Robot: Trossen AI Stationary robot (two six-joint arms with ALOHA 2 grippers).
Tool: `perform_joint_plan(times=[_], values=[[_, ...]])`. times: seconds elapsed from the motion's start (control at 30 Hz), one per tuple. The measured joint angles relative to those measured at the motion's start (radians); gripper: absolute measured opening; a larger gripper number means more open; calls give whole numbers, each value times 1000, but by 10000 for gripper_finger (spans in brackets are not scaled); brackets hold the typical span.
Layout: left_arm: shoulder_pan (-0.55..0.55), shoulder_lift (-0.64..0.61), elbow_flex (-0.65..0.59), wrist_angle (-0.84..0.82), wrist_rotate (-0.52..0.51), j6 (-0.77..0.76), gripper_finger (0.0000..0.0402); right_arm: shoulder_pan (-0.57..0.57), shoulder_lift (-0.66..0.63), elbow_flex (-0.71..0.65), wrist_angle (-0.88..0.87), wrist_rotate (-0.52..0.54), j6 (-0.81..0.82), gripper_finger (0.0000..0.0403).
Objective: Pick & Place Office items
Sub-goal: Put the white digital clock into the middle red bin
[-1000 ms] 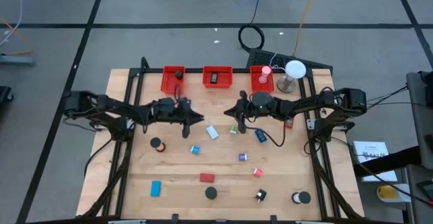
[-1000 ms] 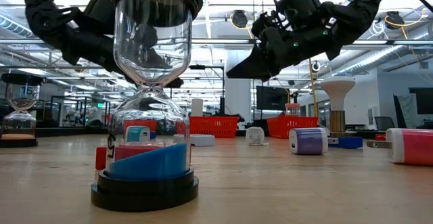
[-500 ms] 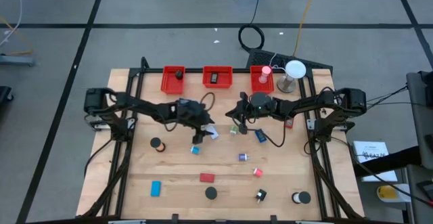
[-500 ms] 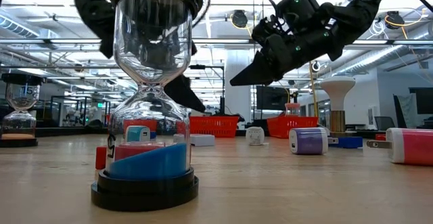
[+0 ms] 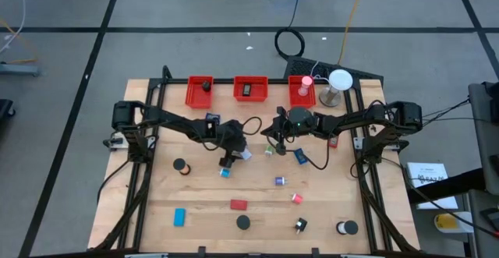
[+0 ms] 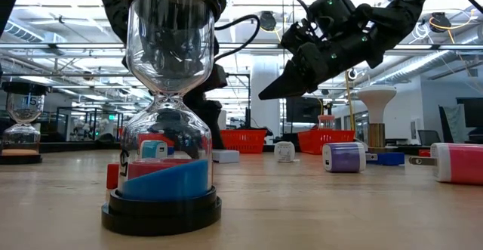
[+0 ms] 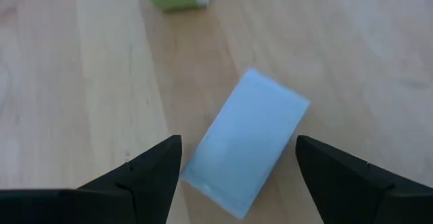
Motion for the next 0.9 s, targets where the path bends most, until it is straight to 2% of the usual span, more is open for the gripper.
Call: perform_joint_plan(times=[0.17, 0.43, 0.57, 0.7, 0.9], values=[[4, 0, 0, -7, -10, -51, 271, 0, 0, 0, 0, 0, 0, 6], [20, -6, 2, -39, -49, -163, 161, 0, 0, 0, 0, 0, 0, 6], [61, -6, 1, -13, -79, -203, 158, 0, 0, 0, 0, 0, 0, 6], [99, -6, 0, 41, -152, -74, 158, -1, 0, 0, 0, 0, 0, 6], [120, 1, 0, 123, -135, 194, 174, -1, 0, 0, 0, 0, 4, 6]])
